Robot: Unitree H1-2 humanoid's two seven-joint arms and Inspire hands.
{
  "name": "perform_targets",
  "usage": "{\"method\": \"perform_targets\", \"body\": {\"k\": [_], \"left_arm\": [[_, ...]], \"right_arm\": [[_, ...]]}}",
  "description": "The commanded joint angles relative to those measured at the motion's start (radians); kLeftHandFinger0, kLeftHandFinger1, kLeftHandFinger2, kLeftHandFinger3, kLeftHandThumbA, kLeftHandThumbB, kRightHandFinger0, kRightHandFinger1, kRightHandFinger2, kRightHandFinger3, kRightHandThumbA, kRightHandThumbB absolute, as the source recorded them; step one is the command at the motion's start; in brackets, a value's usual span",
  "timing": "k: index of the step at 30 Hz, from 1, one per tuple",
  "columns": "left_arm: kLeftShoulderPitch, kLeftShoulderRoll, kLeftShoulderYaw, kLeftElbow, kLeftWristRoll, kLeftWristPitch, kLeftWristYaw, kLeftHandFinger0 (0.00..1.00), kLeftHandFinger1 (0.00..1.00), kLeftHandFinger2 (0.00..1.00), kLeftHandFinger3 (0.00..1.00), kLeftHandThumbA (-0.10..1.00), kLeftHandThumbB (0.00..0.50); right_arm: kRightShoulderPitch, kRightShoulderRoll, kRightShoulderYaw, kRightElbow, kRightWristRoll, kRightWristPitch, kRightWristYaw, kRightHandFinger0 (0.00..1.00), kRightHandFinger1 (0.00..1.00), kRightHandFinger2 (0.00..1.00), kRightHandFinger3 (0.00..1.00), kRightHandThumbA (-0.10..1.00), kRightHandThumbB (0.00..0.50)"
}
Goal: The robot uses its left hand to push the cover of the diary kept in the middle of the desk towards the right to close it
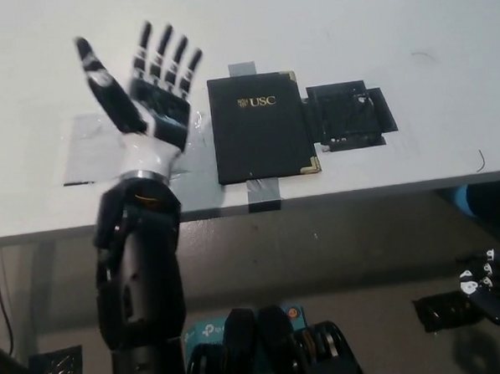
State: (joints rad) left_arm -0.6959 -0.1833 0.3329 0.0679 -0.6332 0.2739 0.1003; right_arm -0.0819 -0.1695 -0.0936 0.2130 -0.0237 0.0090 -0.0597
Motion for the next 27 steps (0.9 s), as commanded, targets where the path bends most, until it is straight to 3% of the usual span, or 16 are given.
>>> {"method": "perform_targets", "body": {"k": [1, 4, 5, 6, 8, 9, 12, 13, 16, 18, 21, 26, 27], "left_arm": [[-0.048, 0.063, -0.054, -0.486, -0.306, 0.196, 0.162, 1.0, 1.0, 1.0, 1.0, 1.0, 0.355], [0.076, 0.157, -0.081, -0.626, -0.316, 0.196, 0.167, 1.0, 1.0, 1.0, 1.0, 1.0, 0.343], [0.085, 0.164, -0.084, -0.634, -0.311, 0.196, 0.167, 1.0, 1.0, 1.0, 1.0, 1.0, 0.412], [0.114, 0.178, -0.086, -0.654, -0.303, 0.196, 0.168, 1.0, 1.0, 1.0, 1.0, 1.0, 0.337], [0.197, 0.232, -0.095, -0.687, -0.269, 0.196, 0.139, 1.0, 1.0, 1.0, 1.0, 1.0, 0.343], [0.313, 0.301, -0.097, -0.718, -0.211, 0.196, 0.107, 1.0, 1.0, 1.0, 1.0, 1.0, 0.337], [0.42, 0.353, -0.089, -0.722, -0.129, 0.196, 0.044, 1.0, 1.0, 1.0, 1.0, 1.0, 0.306], [0.506, 0.377, -0.073, -0.705, -0.038, 0.185, -0.028, 1.0, 1.0, 1.0, 1.0, 1.0, 0.266], [0.65, 0.435, -0.088, -0.656, 0.021, 0.109, -0.085, 1.0, 1.0, 1.0, 1.0, 1.0, 0.226], [0.694, 0.46, -0.105, -0.63, 0.049, 0.073, -0.1, 1.0, 1.0, 1.0, 1.0, 1.0, 0.253], [0.829, 0.5, -0.133, -0.503, 0.158, -0.065, -0.152, 1.0, 1.0, 1.0, 1.0, 1.0, 0.263], [0.879, 0.504, -0.157, -0.412, 0.223, -0.141, -0.161, 1.0, 1.0, 1.0, 1.0, 1.0, 0.288], [0.893, 0.496, -0.161, -0.372, 0.253, -0.177, -0.161, 1.0, 1.0, 1.0, 1.0, 1.0, 0.311]], "right_arm": [[-0.036, -0.038, -0.04, -0.024, 0.013, -0.036, -0.007, 0.0, 0.0, 0.14, 0.44, 0.29, 0.28], [-0.041, -0.043, -0.044, -0.024, 0.01, -0.033, -0.01, 0.0, 0.01, 0.15, 0.45, 0.3, 0.283], [-0.042, -0.045, -0.046, -0.023, 0.01, -0.032, -0.011, 0.0, 0.01, 0.15, 0.45, 0.31, 0.288], [-0.045, -0.044, -0.048, -0.023, 0.015, -0.03, -0.011, 0.0, 0.01, 0.15, 0.45, 0.31, 0.288], [-0.05, -0.045, -0.052, -0.022, 0.019, -0.025, -0.011, 0.0, 0.0, 0.15, 0.46, 0.31, 0.284], [-0.055, -0.046, -0.056, -0.017, 0.017, -0.027, -0.015, 0.0, 0.0, 0.15, 0.46, 0.31, 0.283], [-0.068, -0.048, -0.061, -0.005, 0.02, -0.032, -0.014, 0.0, 0.0, 0.14, 0.46, 0.31, 0.286], [-0.074, -0.049, -0.059, -0.004, 0.011, -0.027, -0.017, 0.0, 0.0, 0.15, 0.47, 0.34, 0.29], [-0.081, -0.047, -0.063, 0.0, 0.009, -0.036, -0.017, 0.0, 0.0, 0.15, 0.47, 0.33, 0.283], [-0.085, -0.049, -0.065, 0.012, 0.005, -0.047, -0.017, 0.0, 0.0, 0.14, 0.47, 0.32, 0.274], [-0.089, -0.05, -0.067, 0.014, 0.001, -0.051, -0.018, 0.0, 0.0, 0.14, 0.47, 0.31, 0.27], [-0.095, -0.051, -0.069, 0.013, 0.005, -0.033, -0.015, 0.0, 0.0, 0.15, 0.47, 0.32, 0.276], [-0.095, -0.051, -0.07, 0.011, 0.005, -0.031, -0.015, 0.0, 0.0, 0.15, 0.47, 0.32, 0.275]]}}
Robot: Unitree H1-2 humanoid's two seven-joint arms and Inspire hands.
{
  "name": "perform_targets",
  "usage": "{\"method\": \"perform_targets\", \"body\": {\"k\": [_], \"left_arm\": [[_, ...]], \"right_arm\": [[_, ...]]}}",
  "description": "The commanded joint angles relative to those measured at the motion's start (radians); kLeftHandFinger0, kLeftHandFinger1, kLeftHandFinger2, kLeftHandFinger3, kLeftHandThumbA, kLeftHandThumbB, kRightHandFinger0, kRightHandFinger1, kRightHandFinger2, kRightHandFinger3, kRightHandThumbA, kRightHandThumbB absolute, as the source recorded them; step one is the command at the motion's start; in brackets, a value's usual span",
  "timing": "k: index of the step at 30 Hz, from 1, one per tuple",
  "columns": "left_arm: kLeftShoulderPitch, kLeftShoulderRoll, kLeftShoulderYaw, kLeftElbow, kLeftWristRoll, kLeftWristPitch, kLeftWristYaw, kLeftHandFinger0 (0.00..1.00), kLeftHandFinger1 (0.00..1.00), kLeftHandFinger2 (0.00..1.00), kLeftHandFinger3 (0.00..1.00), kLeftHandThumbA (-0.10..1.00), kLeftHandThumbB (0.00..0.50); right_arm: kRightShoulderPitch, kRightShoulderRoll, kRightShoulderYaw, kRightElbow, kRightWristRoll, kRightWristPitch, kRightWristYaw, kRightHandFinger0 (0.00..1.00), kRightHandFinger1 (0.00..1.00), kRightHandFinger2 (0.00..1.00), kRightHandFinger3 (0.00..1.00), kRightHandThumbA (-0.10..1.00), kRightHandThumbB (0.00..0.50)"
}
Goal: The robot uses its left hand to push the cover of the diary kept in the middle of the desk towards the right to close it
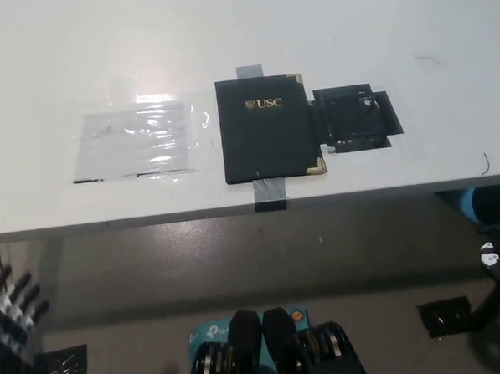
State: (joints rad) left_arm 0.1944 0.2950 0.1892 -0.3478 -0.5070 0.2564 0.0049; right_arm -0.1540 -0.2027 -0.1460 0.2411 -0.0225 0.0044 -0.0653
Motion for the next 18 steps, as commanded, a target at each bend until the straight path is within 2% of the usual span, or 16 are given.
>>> {"method": "perform_targets", "body": {"k": [1, 3, 6, 7, 9, 11, 16, 18], "left_arm": [[0.007, 0.015, -0.02, 0.068, 0.14, -0.181, -0.071, 1.0, 1.0, 1.0, 1.0, 1.0, 0.335], [-0.006, 0.006, -0.023, 0.103, 0.148, -0.208, -0.076, 1.0, 1.0, 1.0, 1.0, 1.0, 0.367], [-0.016, -0.009, -0.021, 0.145, 0.163, -0.245, -0.073, 1.0, 1.0, 1.0, 1.0, 1.0, 0.372], [-0.023, -0.013, -0.022, 0.16, 0.169, -0.258, -0.072, 1.0, 1.0, 1.0, 1.0, 1.0, 0.353], [-0.042, -0.021, -0.023, 0.204, 0.181, -0.284, -0.073, 1.0, 1.0, 1.0, 1.0, 1.0, 0.35], [-0.06, -0.029, -0.021, 0.252, 0.185, -0.303, -0.076, 1.0, 1.0, 1.0, 1.0, 1.0, 0.305], [-0.069, -0.043, -0.001, 0.299, 0.189, -0.316, -0.072, 1.0, 1.0, 1.0, 1.0, 1.0, 0.299], [-0.076, -0.057, 0.011, 0.319, 0.191, -0.316, -0.056, 1.0, 1.0, 1.0, 1.0, 1.0, 0.325]], "right_arm": [[-0.022, -0.018, -0.018, -0.019, 0.005, -0.028, -0.009, 0.0, 0.0, 0.15, 0.47, 0.32, 0.273], [-0.034, -0.021, -0.02, -0.012, 0.006, -0.027, -0.01, 0.0, 0.0, 0.15, 0.47, 0.31, 0.259], [-0.034, -0.021, -0.021, -0.012, 0.01, -0.027, -0.006, 0.0, 0.0, 0.15, 0.47, 0.3, 0.252], [-0.034, -0.021, -0.02, -0.009, 0.007, -0.032, -0.007, 0.0, 0.0, 0.15, 0.47, 0.31, 0.256], [-0.035, -0.022, -0.021, -0.004, 0.006, -0.04, -0.008, 0.0, 0.0, 0.15, 0.47, 0.31, 0.255], [-0.036, -0.025, -0.018, 0.002, -0.001, -0.047, -0.008, 0.0, 0.0, 0.16, 0.48, 0.32, 0.253], [-0.044, -0.014, -0.017, 0.008, 0.009, -0.038, -0.006, 0.0, 0.0, 0.15, 0.48, 0.33, 0.263], [-0.051, -0.011, -0.018, 0.011, 0.014, -0.03, -0.005, 0.0, 0.0, 0.14, 0.47, 0.33, 0.277]]}}
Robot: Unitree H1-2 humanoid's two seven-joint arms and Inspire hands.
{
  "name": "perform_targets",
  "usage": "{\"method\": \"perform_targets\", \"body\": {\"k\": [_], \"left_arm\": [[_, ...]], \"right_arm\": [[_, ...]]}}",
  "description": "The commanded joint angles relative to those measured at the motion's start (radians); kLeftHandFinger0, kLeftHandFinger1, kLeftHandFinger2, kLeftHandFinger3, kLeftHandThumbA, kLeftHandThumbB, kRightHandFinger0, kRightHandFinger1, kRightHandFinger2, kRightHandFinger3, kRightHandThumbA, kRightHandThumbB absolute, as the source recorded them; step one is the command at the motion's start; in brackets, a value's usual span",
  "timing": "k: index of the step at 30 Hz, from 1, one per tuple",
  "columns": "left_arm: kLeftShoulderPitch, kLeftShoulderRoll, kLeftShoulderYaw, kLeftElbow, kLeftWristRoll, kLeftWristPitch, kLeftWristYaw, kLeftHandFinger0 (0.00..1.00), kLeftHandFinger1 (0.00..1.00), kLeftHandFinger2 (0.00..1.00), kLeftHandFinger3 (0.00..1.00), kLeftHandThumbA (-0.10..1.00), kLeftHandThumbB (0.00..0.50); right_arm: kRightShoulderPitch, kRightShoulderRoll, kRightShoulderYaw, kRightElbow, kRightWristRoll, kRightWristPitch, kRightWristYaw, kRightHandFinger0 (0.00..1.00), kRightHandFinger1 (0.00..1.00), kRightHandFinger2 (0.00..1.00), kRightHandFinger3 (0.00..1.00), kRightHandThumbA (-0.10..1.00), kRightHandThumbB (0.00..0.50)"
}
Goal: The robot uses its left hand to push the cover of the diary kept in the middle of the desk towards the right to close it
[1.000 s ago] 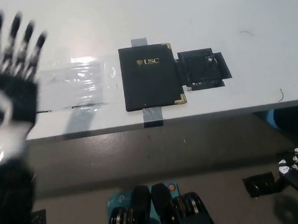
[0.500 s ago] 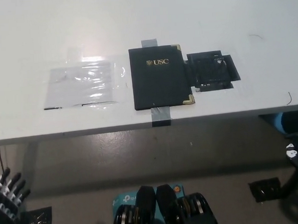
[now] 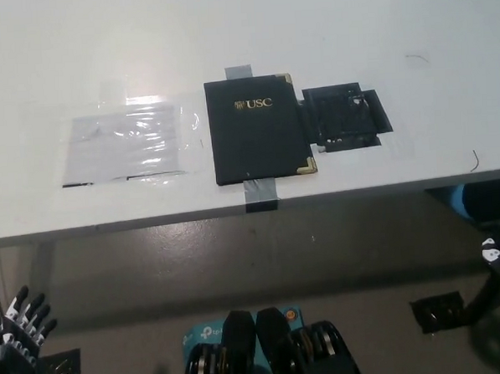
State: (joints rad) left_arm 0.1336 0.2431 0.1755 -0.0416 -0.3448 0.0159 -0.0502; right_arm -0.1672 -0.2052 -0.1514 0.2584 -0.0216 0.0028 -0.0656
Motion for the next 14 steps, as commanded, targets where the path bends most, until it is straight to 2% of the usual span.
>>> {"method": "perform_targets", "body": {"k": [1, 3, 4, 9, 10, 14], "left_arm": [[-0.017, -0.009, 0.028, 0.016, 0.028, -0.076, -0.001, 1.0, 1.0, 1.0, 1.0, 1.0, 0.328], [-0.021, -0.016, 0.036, 0.028, 0.029, -0.084, 0.0, 1.0, 1.0, 1.0, 1.0, 1.0, 0.317], [-0.024, -0.02, 0.041, 0.032, 0.024, -0.083, -0.001, 1.0, 1.0, 1.0, 1.0, 1.0, 0.336], [-0.047, -0.032, 0.067, 0.06, 0.003, -0.093, -0.014, 1.0, 1.0, 1.0, 1.0, 1.0, 0.339], [-0.052, -0.032, 0.072, 0.068, -0.001, -0.094, -0.017, 1.0, 1.0, 1.0, 1.0, 1.0, 0.361], [-0.056, -0.039, 0.075, 0.073, 0.018, -0.083, -0.005, 1.0, 1.0, 1.0, 1.0, 1.0, 0.372]], "right_arm": [[-0.039, -0.008, -0.012, -0.005, 0.013, -0.029, -0.005, 0.0, 0.0, 0.14, 0.46, 0.33, 0.276], [-0.043, -0.007, -0.012, 0.0, 0.016, -0.028, -0.003, 0.0, 0.0, 0.14, 0.45, 0.34, 0.283], [-0.043, -0.007, -0.012, 0.001, 0.015, -0.03, -0.003, 0.0, 0.0, 0.14, 0.45, 0.34, 0.281], [-0.048, -0.012, -0.004, 0.02, 0.003, -0.062, -0.004, 0.0, 0.0, 0.14, 0.44, 0.34, 0.277], [-0.049, -0.011, -0.006, 0.022, 0.004, -0.058, -0.005, 0.0, 0.0, 0.14, 0.44, 0.35, 0.283], [-0.042, -0.01, -0.009, 0.017, 0.008, -0.055, -0.004, 0.0, 0.0, 0.14, 0.45, 0.35, 0.282]]}}
